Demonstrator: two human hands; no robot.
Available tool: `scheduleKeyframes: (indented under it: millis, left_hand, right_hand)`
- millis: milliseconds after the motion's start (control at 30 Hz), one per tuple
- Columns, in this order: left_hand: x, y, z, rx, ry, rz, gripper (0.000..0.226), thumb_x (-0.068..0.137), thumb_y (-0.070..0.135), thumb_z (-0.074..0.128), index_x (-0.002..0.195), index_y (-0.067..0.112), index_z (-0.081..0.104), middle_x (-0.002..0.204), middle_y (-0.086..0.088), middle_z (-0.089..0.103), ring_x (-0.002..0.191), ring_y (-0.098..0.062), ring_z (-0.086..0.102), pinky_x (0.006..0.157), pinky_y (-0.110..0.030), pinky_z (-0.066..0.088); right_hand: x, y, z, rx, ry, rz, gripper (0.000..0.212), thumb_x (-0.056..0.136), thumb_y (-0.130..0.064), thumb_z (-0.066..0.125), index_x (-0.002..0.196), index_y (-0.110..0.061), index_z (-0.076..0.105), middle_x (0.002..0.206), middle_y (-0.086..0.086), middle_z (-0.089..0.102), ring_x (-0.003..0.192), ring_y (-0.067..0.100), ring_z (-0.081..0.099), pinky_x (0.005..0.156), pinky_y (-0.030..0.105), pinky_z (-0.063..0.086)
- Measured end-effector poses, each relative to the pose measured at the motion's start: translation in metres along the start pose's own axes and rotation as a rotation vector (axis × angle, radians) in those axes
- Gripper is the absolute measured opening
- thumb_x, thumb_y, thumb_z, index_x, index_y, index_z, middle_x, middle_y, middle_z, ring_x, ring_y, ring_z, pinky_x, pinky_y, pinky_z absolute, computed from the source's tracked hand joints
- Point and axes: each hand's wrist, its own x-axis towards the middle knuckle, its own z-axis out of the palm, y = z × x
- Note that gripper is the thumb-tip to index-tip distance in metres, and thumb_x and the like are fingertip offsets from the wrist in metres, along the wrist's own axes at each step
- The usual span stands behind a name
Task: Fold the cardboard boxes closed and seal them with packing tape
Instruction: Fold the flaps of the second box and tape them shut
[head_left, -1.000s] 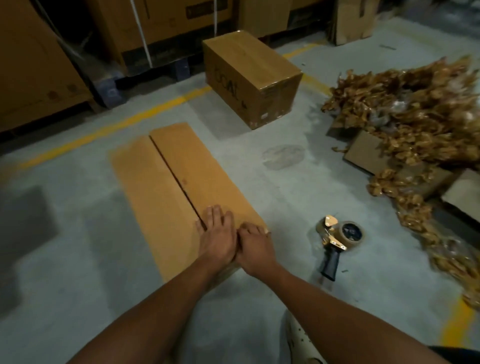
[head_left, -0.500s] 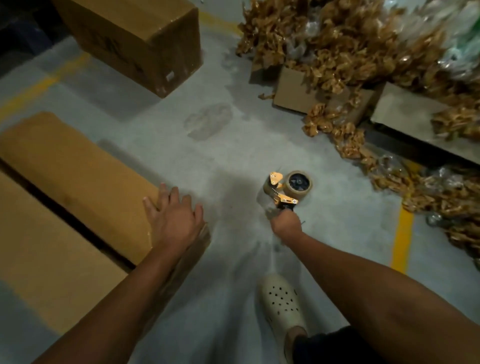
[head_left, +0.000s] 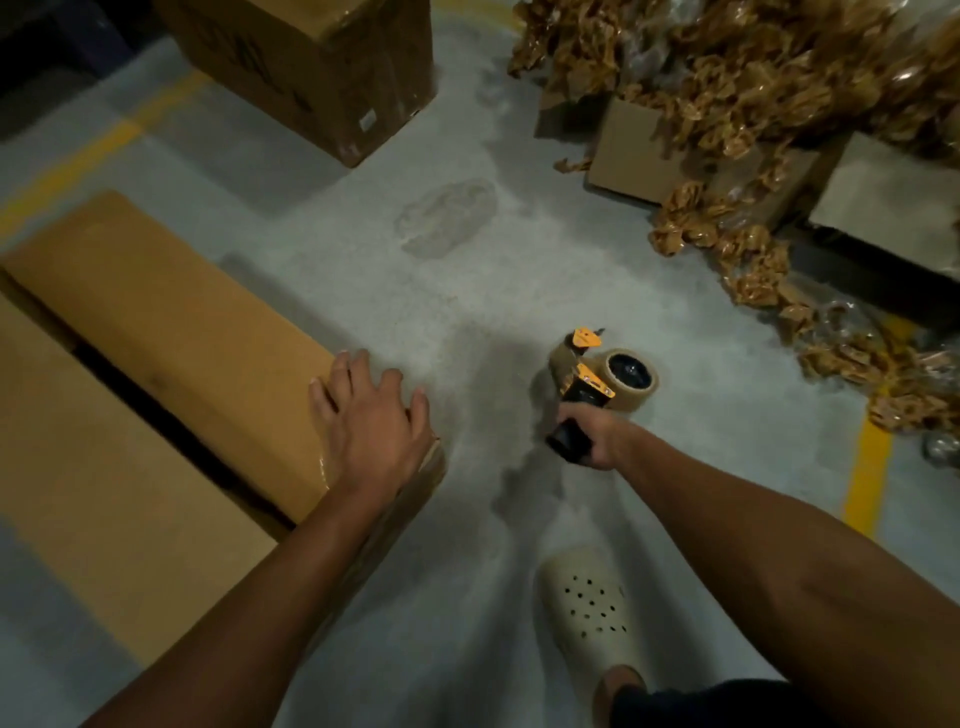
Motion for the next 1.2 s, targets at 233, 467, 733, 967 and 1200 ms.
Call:
scheduleKeyframes:
  millis: [233, 467, 733, 967, 1200]
  left_hand:
    - [-0.001, -0.022, -0.033, -0.139, 0.003, 0.053, 0.064, 0.087, 0.036, 0.017, 0.128, 0.006, 0.055, 0.139, -0.023, 0.045, 0.126, -0.038, 0.039, 0.106, -0.049, 0.036]
    - [0.002, -0.099, -0.081, -0.312, 0.294, 0.041, 0.041, 0.075, 0.012, 0.031, 0.094, 0.003, 0.066, 0.093, -0.016, 0.064, 0.104, -0.036, 0.060, 0.092, -0.040, 0.048]
    - [0.007, -0.220, -0.084, -0.261, 0.280, -0.286, 0.035, 0.082, 0.014, 0.047, 0.111, 0.004, 0.063, 0.113, -0.017, 0.056, 0.110, -0.038, 0.051, 0.095, -0.043, 0.044]
    - [0.065, -0.327, -0.081, -0.226, 0.150, -0.371, 0.053, 0.093, 0.045, 0.063, 0.131, 0.010, 0.052, 0.142, -0.014, 0.044, 0.135, -0.032, 0.034, 0.112, -0.042, 0.028]
    - [0.124, -0.400, -0.095, -0.221, -0.041, -0.532, 0.117, 0.067, 0.090, 0.050, 0.154, 0.020, 0.017, 0.163, -0.017, 0.010, 0.151, -0.037, 0.006, 0.116, -0.063, 0.012]
  right_hand:
    - [-0.090, -0.017, 0.067, 0.244, -0.214, -0.176, 0.014, 0.080, 0.004, 0.051, 0.090, -0.006, 0.049, 0.066, 0.010, 0.057, 0.058, 0.022, 0.058, 0.049, 0.027, 0.053]
    - [-0.194, -0.002, 0.183, 0.072, -0.470, -0.383, 0.031, 0.078, 0.011, 0.056, 0.105, -0.002, 0.052, 0.093, 0.024, 0.070, 0.065, 0.027, 0.065, 0.057, 0.032, 0.056]
    - [-0.226, 0.058, 0.296, -0.282, -0.475, -0.643, 0.022, 0.076, 0.002, 0.070, 0.079, -0.013, 0.053, 0.062, 0.013, 0.055, 0.056, 0.029, 0.059, 0.055, 0.039, 0.049]
    - [-0.203, 0.072, 0.329, -0.650, -0.219, -0.894, 0.020, 0.077, -0.018, 0.073, 0.089, -0.022, 0.057, 0.080, 0.005, 0.067, 0.073, 0.023, 0.066, 0.067, 0.040, 0.057]
    - [-0.186, 0.064, 0.337, -0.702, -0.242, -0.893, 0.025, 0.079, -0.016, 0.074, 0.088, -0.028, 0.054, 0.076, 0.004, 0.067, 0.067, 0.023, 0.066, 0.062, 0.041, 0.057]
